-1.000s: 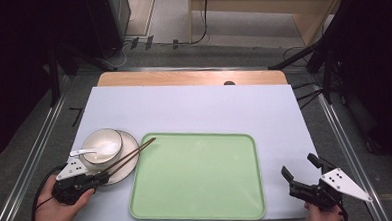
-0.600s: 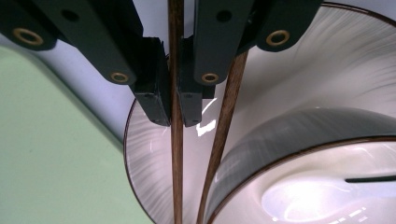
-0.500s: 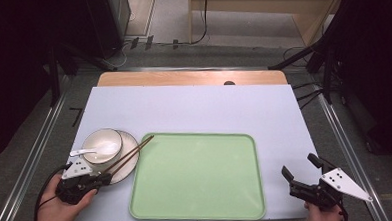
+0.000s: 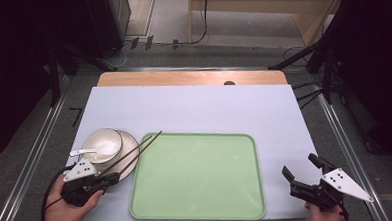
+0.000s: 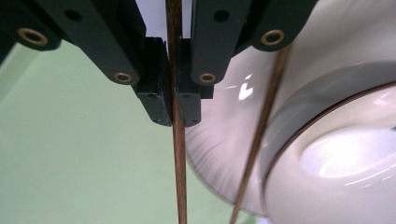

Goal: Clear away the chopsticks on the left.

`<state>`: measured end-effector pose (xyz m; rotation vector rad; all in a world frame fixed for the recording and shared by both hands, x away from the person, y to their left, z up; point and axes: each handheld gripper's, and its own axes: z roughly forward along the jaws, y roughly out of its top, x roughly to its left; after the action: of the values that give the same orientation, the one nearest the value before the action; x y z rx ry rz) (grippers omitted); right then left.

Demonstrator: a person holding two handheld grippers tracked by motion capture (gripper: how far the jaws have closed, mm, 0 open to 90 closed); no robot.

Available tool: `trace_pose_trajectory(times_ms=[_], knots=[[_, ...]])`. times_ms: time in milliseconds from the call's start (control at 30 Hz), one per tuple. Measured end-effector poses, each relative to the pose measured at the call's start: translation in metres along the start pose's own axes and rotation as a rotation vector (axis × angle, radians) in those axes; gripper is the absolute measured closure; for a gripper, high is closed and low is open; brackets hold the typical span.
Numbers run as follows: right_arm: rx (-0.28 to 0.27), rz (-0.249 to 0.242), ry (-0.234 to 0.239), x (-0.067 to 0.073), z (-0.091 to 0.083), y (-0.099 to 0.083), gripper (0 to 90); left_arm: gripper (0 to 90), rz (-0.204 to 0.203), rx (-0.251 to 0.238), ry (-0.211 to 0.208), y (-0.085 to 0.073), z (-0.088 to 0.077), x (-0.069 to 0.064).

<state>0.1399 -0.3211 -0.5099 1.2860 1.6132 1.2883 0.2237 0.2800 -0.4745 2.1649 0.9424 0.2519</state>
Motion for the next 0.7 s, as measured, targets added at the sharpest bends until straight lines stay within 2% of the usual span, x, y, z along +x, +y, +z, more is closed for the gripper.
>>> trace_pose_trajectory(times_ms=[33,67,100,167,233,267,367,467,500,700], knots=[[0.000,0.000,0.000,0.000,0.000,0.000,5.2,85.7,-0.016,-0.004,-0.015,0.003,0.003,-0.007],[0.000,0.000,0.000,0.000,0.000,0.000,5.2,85.7,-0.016,-0.004,-0.015,0.003,0.003,-0.007],[0.000,0.000,0.000,0.000,0.000,0.000,5.2,85.7,-0.019,0.000,-0.024,0.006,0.011,-0.018],[0.000,0.000,0.000,0.000,0.000,0.000,5.2,85.6,-0.021,0.002,-0.027,0.007,0.014,-0.022],[-0.001,0.003,-0.001,0.000,0.000,0.000,5.2,85.6,-0.034,0.012,-0.052,0.009,0.029,-0.038],[-0.001,0.003,-0.001,0.000,0.000,0.000,5.2,85.6,-0.034,0.012,-0.052,0.009,0.029,-0.038],[-0.001,0.004,-0.003,-0.001,-0.001,0.000,5.2,85.6,-0.061,0.016,-0.068,0.011,0.046,-0.055],[-0.003,0.005,-0.002,-0.001,-0.001,0.000,5.2,85.5,-0.073,0.020,-0.071,0.011,0.053,-0.059],[-0.002,0.004,0.000,-0.002,-0.001,0.000,5.2,85.5,-0.085,0.028,-0.064,0.011,0.061,-0.063],[-0.005,0.007,-0.002,-0.002,-0.002,0.000,5.2,85.4,-0.101,0.044,-0.053,0.008,0.068,-0.063]])
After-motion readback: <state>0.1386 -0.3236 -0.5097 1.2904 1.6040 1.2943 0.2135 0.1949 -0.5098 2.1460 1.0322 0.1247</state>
